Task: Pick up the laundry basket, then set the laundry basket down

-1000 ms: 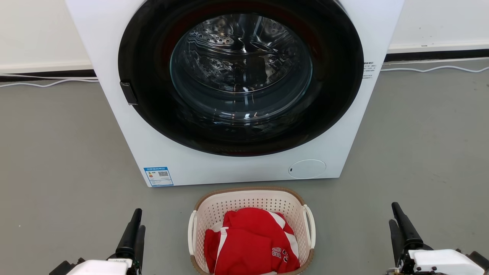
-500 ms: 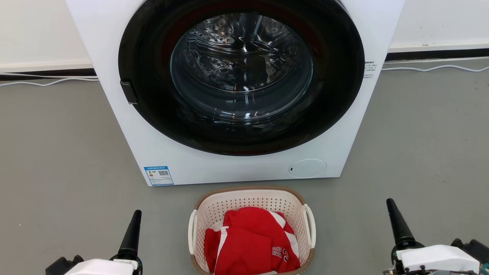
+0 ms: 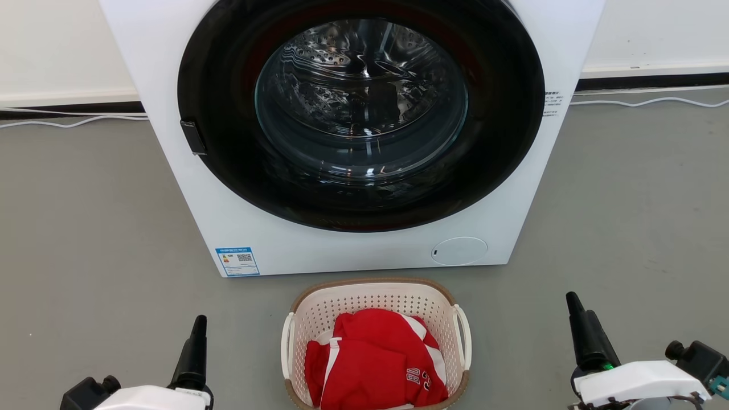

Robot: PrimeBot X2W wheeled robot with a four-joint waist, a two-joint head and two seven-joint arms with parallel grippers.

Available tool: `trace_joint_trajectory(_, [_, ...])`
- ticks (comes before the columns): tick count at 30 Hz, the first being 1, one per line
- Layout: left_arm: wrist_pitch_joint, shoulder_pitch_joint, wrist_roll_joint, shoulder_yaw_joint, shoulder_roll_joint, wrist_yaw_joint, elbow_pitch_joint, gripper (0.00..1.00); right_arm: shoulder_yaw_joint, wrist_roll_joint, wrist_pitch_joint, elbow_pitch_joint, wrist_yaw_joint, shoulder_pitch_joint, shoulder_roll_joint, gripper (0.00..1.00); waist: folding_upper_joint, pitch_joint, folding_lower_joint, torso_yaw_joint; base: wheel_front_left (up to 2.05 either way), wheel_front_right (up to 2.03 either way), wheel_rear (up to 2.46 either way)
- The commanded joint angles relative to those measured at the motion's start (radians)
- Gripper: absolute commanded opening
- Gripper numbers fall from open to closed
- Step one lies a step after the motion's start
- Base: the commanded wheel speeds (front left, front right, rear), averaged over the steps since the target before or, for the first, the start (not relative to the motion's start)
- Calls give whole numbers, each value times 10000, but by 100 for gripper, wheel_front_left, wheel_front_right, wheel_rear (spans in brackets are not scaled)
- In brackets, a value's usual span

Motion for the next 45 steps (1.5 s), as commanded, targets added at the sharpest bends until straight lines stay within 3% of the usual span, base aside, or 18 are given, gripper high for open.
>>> trace_joint_trajectory(1, [-117,-361,376,184,93,-58,-212,100,176,-393,-186,-389,39,-479,-124,100,-1,-4,-1,1,0,0,0])
trace_joint_trajectory(16, [-586,-306,3129,419,173,-74,-170,100,525,-2648,-651,-431,49,-538,-182,100,-1,-59,-1,-46,0,0,0])
trace_joint_trajectory(45, [-1408,-186,7040,406,463,-101,-220,100,872,-6289,-1466,-452,66,-587,-262,100,-1,-140,-1,-59,0,0,0])
